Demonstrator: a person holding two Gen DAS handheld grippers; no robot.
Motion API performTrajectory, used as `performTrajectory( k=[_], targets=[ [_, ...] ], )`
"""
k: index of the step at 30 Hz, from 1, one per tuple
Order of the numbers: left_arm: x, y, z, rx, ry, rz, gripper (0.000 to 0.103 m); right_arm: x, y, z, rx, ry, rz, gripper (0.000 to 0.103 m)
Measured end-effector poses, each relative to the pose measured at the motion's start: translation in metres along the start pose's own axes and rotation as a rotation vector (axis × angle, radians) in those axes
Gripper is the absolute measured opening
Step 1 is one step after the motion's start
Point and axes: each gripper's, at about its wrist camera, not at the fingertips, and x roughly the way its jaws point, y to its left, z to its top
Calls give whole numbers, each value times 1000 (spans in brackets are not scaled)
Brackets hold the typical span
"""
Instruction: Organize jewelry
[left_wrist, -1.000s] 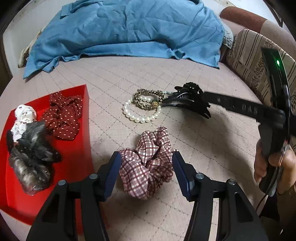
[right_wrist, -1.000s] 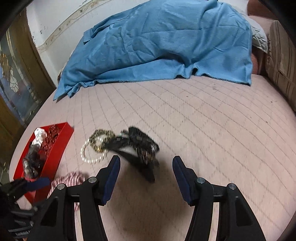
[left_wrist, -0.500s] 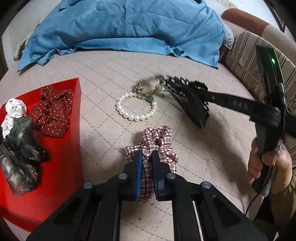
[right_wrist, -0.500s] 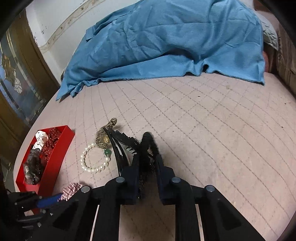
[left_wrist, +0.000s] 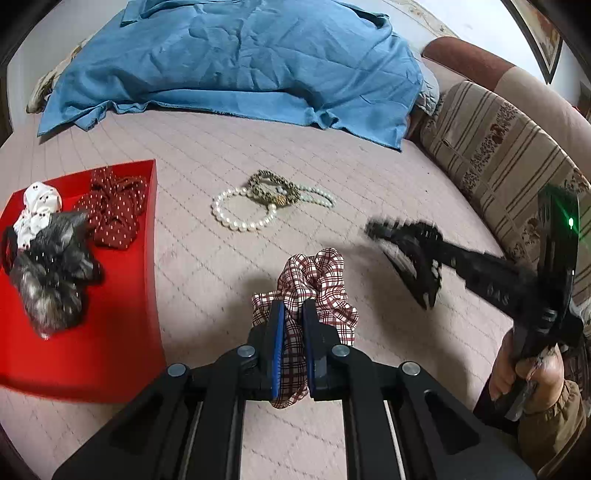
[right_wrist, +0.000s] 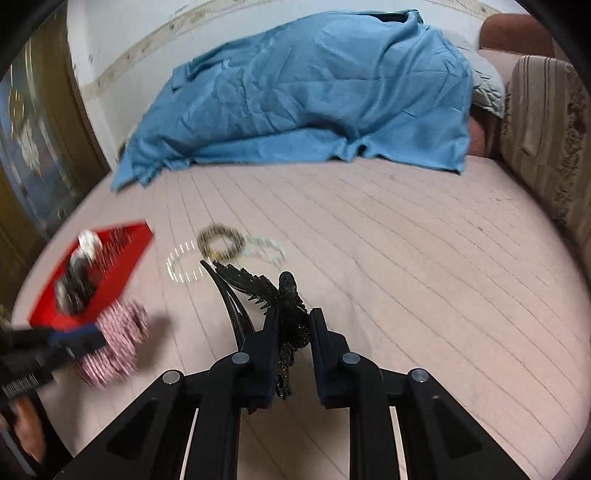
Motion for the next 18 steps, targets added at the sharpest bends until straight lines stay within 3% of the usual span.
performTrajectory(
  k=[3,6,7,12,18],
  targets=[
    [-4,-4,-8,3,6,-2,10,-6,-17,-19,92,31,104,22],
    [-10,-6,-13,8,0,5,10,-16,-24,-28,129,19,119,15],
    [-11,-6,-14,7,-1,7,10,-18,-24,-29,131,16,117,8],
    [-13,-3,-19,0,-1,15,10,-39,-37,-32,218,-35,204,8],
    [-15,3,-19,-24,-6,10,10,-55,-34,-26,208,-68,183,8]
  ],
)
